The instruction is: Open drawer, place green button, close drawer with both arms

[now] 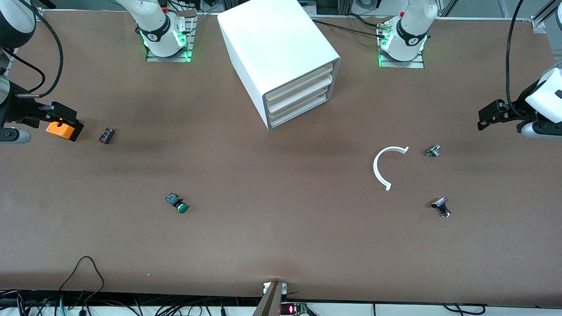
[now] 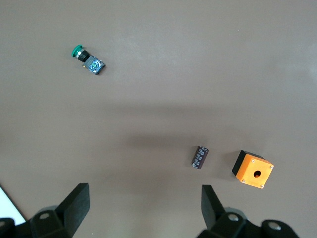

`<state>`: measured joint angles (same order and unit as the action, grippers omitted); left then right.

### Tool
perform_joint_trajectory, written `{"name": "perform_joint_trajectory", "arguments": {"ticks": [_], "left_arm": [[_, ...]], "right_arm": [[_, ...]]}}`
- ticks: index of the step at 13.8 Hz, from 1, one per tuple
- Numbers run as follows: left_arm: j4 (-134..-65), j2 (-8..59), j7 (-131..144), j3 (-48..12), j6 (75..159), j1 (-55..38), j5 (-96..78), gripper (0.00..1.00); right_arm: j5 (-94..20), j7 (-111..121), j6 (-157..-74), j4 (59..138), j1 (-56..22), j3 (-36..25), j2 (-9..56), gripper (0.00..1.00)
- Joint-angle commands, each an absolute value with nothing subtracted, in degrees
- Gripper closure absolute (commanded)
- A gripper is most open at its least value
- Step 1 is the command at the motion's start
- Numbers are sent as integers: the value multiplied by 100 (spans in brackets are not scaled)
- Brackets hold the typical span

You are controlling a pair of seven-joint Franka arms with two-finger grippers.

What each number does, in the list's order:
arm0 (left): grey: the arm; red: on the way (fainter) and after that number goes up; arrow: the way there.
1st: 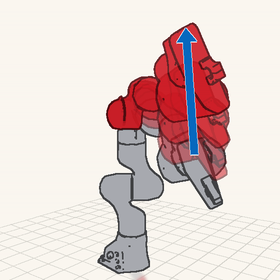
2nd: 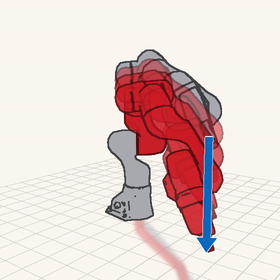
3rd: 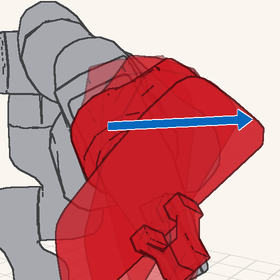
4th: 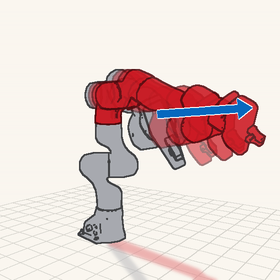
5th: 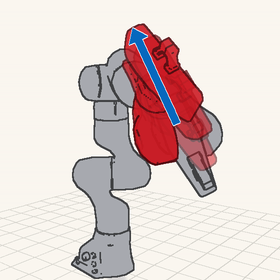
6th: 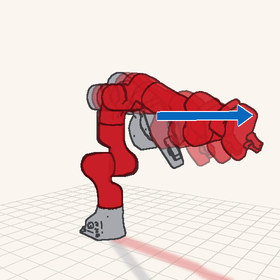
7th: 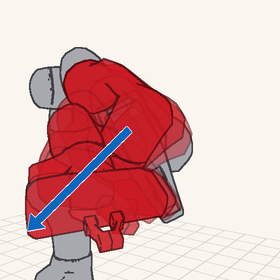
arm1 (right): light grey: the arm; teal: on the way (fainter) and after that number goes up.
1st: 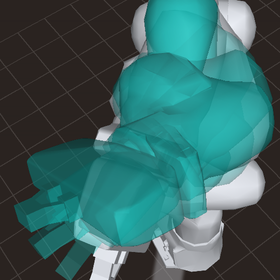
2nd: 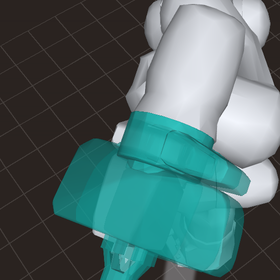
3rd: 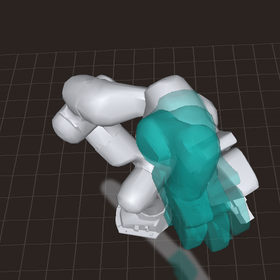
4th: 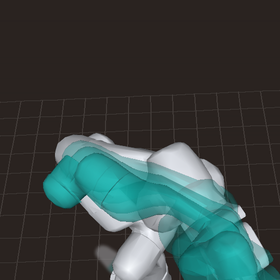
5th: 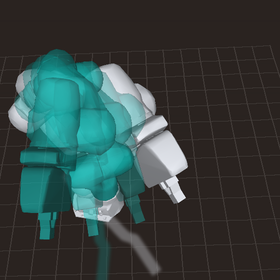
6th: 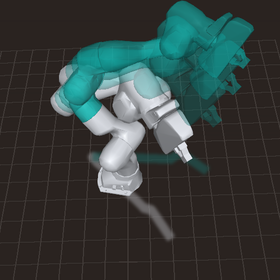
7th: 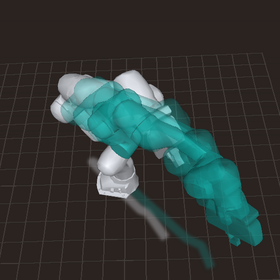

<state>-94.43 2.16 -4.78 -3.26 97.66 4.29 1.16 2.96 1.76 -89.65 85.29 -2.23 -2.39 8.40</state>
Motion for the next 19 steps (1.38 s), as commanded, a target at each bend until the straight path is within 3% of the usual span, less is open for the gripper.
{"name": "perform_joint_trajectory", "arguments": {"ticks": [1, 19], "left_arm": [[-9509, 132, -536, -351, 9782, 448, 97, 1], [-9396, 211, -492, -352, 9703, 448, 88, 1]], "right_arm": [[352, 167, -8956, 8481, -237, -229, 826, 0], [369, 167, -9000, 8481, -324, -220, 826, 0]]}}
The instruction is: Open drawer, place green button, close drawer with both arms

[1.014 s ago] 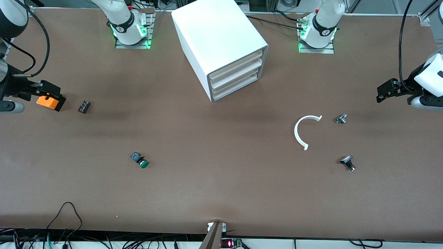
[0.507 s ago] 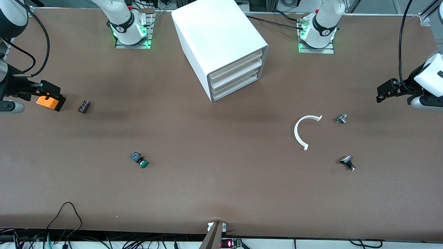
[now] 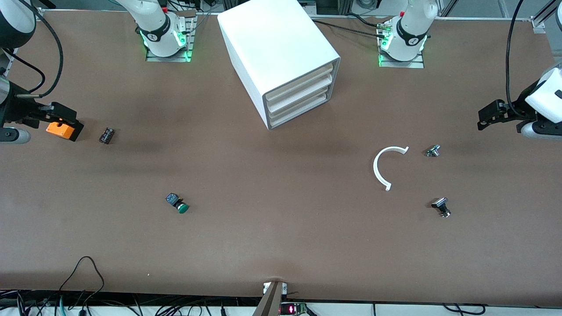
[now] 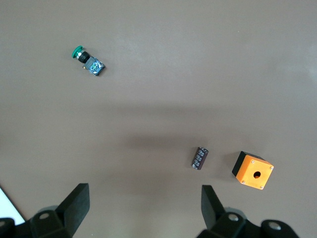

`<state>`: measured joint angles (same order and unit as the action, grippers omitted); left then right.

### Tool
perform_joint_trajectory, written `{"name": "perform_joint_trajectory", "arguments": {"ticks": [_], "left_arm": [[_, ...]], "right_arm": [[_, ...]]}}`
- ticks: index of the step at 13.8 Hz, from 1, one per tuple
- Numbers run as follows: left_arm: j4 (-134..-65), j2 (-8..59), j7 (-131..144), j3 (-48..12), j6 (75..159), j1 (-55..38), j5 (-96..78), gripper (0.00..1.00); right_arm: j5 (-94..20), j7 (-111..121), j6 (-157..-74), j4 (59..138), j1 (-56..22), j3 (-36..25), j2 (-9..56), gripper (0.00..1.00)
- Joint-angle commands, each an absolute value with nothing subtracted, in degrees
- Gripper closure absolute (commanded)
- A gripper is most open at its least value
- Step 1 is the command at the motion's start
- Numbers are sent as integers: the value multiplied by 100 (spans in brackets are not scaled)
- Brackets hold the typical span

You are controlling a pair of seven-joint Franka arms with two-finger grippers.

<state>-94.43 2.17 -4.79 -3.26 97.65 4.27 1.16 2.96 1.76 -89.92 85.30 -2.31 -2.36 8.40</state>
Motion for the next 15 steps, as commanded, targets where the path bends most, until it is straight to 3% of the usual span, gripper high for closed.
{"name": "perform_joint_trajectory", "arguments": {"ticks": [1, 15], "left_arm": [[-9396, 211, -492, -352, 9703, 448, 88, 1], [-9396, 211, -510, -343, 9694, 457, 97, 1]], "right_arm": [[378, 167, -9000, 8481, -360, -228, 826, 0], [387, 237, -9017, 8499, -597, -229, 1177, 0]]}}
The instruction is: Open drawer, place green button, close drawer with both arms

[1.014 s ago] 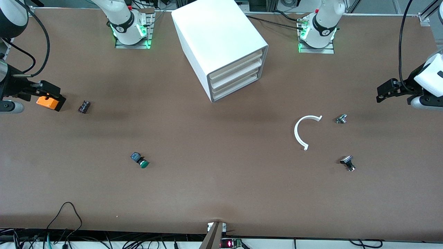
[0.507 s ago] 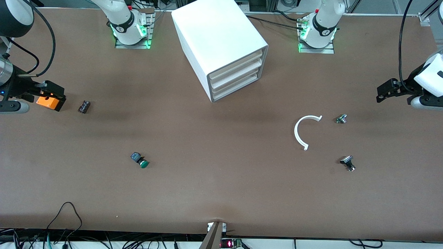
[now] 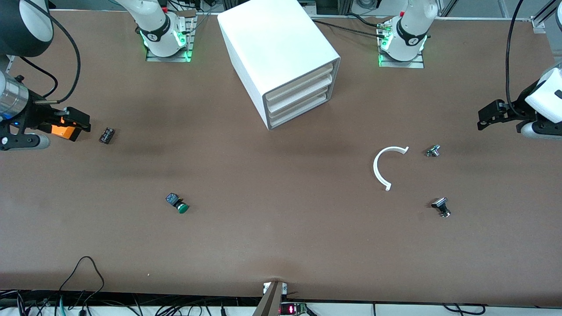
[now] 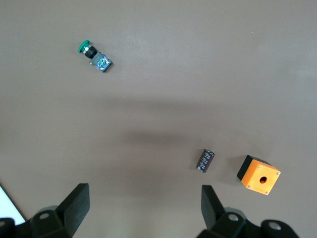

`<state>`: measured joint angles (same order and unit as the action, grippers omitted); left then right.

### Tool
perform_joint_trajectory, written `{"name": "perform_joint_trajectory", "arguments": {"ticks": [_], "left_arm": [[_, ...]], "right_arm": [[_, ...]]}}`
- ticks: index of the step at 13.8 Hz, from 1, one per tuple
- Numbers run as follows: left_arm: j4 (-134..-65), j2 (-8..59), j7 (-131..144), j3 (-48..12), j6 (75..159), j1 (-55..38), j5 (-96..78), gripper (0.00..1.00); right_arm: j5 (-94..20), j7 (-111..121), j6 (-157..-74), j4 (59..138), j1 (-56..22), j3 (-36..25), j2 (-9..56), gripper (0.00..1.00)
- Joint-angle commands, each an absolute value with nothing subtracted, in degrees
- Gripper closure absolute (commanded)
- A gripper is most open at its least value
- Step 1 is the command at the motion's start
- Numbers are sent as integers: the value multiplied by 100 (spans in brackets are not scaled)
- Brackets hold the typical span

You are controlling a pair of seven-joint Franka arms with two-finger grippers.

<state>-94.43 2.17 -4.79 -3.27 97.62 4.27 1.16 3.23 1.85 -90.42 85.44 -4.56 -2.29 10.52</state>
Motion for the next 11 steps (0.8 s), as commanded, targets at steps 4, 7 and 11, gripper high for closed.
{"name": "perform_joint_trajectory", "arguments": {"ticks": [4, 7, 11], "left_arm": [[-9352, 228, -527, -352, 9721, 431, 97, 1], [-9334, 255, -545, -351, 9747, 413, 88, 1], [-9351, 351, -554, -422, 9765, 439, 27, 1]], "right_arm": [[527, 307, -8991, 8499, -835, -237, 1327, 0], [440, 510, -9000, 8499, -782, -246, 1336, 0], [431, 510, -9035, 8508, -782, -246, 1336, 0]]}}
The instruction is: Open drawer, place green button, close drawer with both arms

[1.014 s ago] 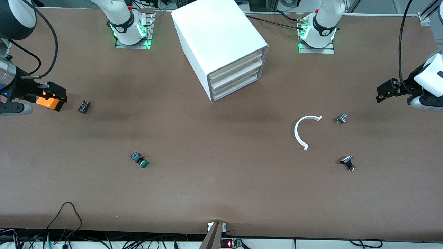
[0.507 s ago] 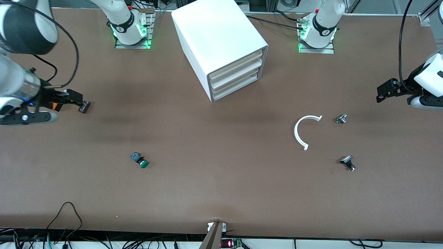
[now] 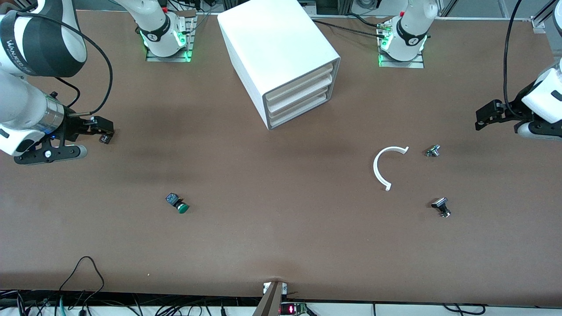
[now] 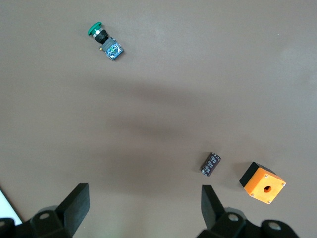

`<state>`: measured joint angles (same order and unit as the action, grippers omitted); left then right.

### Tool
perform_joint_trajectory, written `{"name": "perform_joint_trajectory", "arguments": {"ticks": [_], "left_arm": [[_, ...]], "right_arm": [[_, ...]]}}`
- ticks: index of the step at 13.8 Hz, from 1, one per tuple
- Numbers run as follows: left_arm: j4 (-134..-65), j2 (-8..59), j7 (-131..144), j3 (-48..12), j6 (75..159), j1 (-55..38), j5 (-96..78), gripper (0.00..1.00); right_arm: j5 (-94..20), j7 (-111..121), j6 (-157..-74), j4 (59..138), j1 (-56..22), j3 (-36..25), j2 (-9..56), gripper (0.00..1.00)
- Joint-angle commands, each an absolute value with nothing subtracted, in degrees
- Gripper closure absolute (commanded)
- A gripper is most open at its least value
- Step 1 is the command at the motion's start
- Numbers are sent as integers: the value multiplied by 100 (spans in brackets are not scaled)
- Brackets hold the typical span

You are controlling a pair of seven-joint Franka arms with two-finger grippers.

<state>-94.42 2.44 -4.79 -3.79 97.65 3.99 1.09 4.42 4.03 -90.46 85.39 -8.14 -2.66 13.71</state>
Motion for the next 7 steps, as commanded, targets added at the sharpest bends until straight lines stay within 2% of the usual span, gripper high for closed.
{"name": "perform_joint_trajectory", "arguments": {"ticks": [1, 7], "left_arm": [[-9378, 343, -545, -431, 9756, 431, 18, 1], [-9791, 545, -554, -510, 9501, 281, 9, 1]], "right_arm": [[396, 510, -9053, 8508, -782, -246, 1345, 0], [-194, 554, -9079, 8499, -598, -290, 1441, 0]]}}
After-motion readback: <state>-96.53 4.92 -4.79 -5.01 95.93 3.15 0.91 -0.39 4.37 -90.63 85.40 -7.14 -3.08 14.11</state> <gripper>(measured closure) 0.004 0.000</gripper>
